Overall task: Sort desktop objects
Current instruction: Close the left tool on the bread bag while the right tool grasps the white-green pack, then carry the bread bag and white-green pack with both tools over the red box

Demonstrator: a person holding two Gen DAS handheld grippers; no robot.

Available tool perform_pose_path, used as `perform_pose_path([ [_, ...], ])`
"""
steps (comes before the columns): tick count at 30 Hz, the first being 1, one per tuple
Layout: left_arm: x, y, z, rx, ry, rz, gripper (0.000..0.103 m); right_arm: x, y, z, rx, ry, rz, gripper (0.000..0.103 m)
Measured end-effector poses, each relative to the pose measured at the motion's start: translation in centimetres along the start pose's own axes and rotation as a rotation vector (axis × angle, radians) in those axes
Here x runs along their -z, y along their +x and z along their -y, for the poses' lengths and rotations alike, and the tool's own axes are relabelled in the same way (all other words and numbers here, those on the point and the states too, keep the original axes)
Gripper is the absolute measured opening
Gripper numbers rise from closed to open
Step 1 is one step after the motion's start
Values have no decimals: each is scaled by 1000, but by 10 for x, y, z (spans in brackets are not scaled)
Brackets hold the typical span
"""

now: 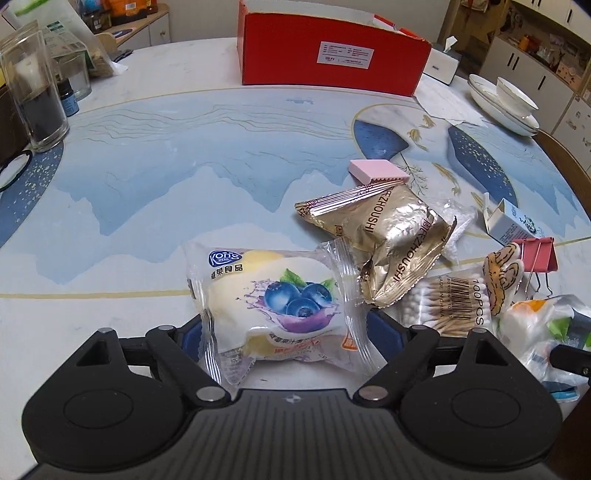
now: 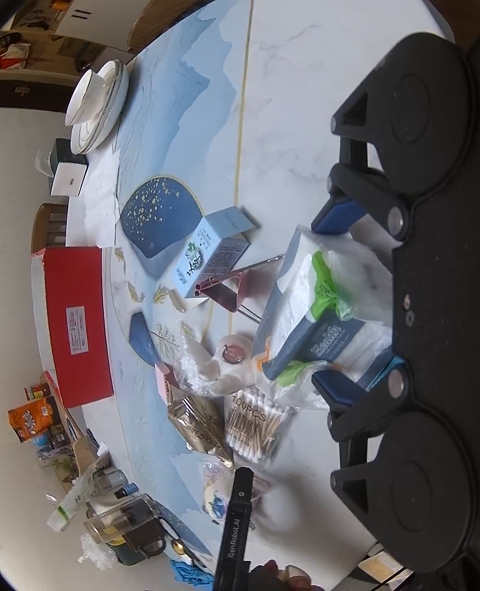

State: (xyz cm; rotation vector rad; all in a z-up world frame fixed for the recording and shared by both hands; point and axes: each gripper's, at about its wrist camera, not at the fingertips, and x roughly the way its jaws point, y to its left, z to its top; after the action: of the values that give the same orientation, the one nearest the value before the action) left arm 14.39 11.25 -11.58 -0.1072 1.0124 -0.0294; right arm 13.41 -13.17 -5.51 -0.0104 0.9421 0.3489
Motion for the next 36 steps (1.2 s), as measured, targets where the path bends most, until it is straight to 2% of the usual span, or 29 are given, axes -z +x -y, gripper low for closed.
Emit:
perform_pose_path([
  [8, 0, -8, -1, 12, 8, 9, 77, -1, -3, 3, 3, 39, 13, 62],
  [9, 0, -9, -2, 17, 7, 7, 75, -1, -3, 4, 3, 43, 16, 58],
  [10, -1, -10, -2, 25, 4, 7, 73, -1, -5, 4, 3, 50, 20, 46],
  [13, -1, -14, -4, 48, 0, 13, 71, -2, -7, 8, -11, 81, 23, 43],
  [14, -2, -16, -5, 54, -3, 15, 68, -2, -8, 9, -11, 88, 24, 42],
  [15, -2, -17, -5, 55, -4, 17, 60, -2, -8, 10, -15, 97, 26, 40],
  [28, -5, -33, -14, 80, 0, 9, 57, -16, -39, 11, -57, 156, 86, 37],
  [36, -23, -51, -16, 135, 3, 42, 57, -37, -50, 5, -67, 158, 127, 37],
])
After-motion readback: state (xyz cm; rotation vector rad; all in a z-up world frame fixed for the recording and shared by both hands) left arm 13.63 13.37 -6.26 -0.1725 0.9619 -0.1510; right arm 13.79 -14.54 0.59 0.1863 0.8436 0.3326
